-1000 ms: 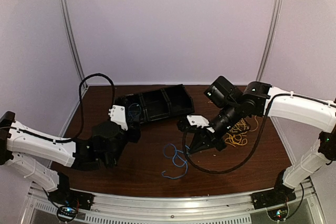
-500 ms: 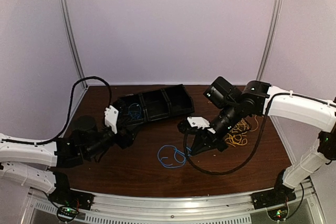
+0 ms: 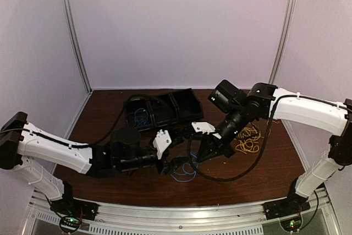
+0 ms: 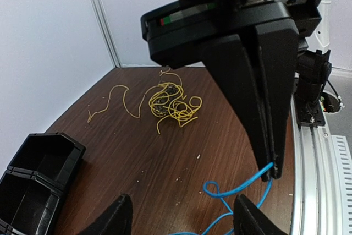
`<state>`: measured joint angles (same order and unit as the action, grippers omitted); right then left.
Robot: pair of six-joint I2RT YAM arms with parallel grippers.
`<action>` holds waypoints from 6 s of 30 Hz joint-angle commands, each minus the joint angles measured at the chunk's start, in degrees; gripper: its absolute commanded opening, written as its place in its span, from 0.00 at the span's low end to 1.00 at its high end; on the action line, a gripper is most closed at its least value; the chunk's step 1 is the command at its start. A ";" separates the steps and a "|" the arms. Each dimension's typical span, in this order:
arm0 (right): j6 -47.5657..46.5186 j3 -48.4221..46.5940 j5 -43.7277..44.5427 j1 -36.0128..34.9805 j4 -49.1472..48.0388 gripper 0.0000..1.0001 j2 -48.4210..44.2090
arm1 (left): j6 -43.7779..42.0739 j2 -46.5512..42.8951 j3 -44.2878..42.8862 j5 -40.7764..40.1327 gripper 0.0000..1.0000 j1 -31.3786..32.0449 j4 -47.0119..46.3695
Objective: Untangle the cables
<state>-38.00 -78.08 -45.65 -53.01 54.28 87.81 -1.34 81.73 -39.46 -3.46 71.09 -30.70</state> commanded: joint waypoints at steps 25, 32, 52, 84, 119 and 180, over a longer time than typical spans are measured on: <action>-1.61 0.23 -4.99 -0.24 2.55 0.00 -3.59 | 10.08 13.61 -1.03 -18.70 0.42 -5.03 -38.43; -1.72 3.15 -4.43 -0.11 1.87 0.00 -6.36 | 17.28 4.12 7.65 -20.94 0.41 -18.16 -37.86; -2.01 2.90 -4.33 -0.03 0.55 0.00 -4.99 | 0.88 -0.79 2.45 17.04 0.64 -13.79 -14.67; -2.38 0.66 -6.36 -0.59 2.59 0.00 -2.67 | 12.07 24.01 -2.30 -10.32 0.61 -3.77 -55.56; -0.84 -6.83 -2.94 1.65 1.05 0.00 -4.21 | 16.20 7.23 -2.17 -25.00 0.70 -30.27 -14.21; 16.84 -60.08 14.91 5.38 -47.48 0.06 61.33 | 41.83 -50.73 21.79 -19.58 0.69 -32.42 30.43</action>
<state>-22.68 -136.99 -31.03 -46.74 9.06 146.28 39.33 31.44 -18.31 -24.58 38.68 0.67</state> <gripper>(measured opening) 0.064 0.688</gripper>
